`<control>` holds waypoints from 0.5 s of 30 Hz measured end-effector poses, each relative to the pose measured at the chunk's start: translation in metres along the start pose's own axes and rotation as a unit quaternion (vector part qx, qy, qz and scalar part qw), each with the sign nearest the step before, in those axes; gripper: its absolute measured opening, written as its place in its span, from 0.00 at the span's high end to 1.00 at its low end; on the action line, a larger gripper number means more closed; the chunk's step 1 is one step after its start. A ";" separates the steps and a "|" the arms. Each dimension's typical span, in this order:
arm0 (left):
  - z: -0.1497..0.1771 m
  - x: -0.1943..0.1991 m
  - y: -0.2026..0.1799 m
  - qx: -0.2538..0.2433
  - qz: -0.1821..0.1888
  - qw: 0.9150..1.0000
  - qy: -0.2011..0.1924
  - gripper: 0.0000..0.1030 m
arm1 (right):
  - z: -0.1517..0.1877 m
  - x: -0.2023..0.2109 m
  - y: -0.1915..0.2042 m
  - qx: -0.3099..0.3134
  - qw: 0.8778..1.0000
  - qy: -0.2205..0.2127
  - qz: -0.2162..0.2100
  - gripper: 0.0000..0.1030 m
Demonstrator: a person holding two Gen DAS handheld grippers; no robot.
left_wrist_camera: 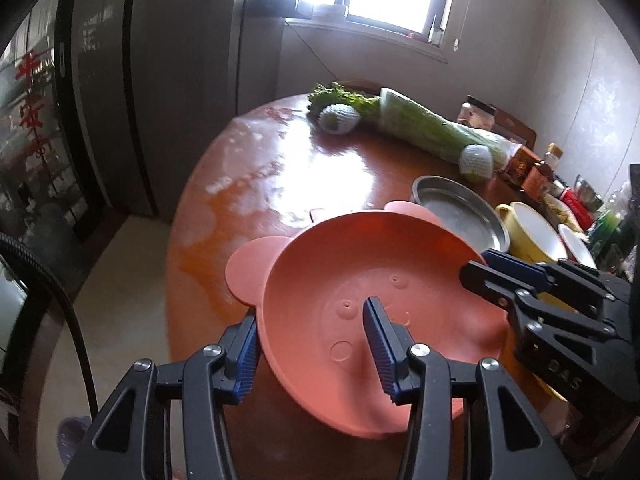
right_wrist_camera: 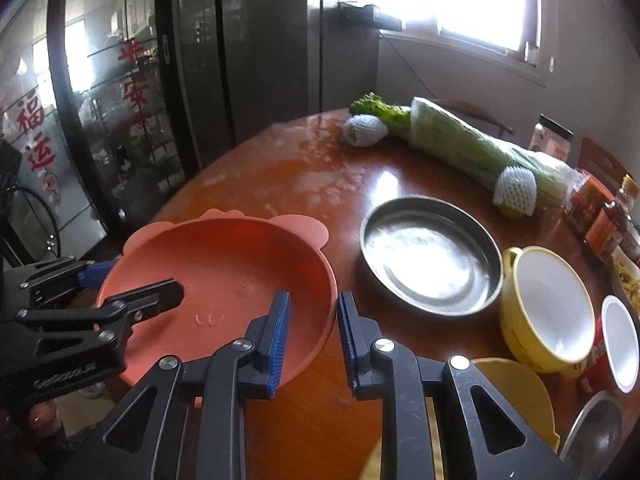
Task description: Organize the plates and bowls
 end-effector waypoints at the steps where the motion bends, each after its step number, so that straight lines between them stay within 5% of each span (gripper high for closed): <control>1: -0.001 -0.002 0.001 -0.001 -0.002 1.000 0.000 0.52 | -0.001 -0.002 0.002 -0.001 1.000 0.000 -0.002 0.75; 15: -0.007 -0.028 0.013 -0.016 -0.017 1.000 0.015 0.52 | 0.003 -0.016 0.011 -0.013 1.000 0.017 -0.009 0.75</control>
Point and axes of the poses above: each gripper's, at about its wrist camera, not at the fingertips, and x roughly against the way its jaws point, y to its left, z to its underside, the point moved 2 cm from there along -x, roughly the way its jaws point, and after that the axes turned 1 degree about -z, right-handed, at the moved point
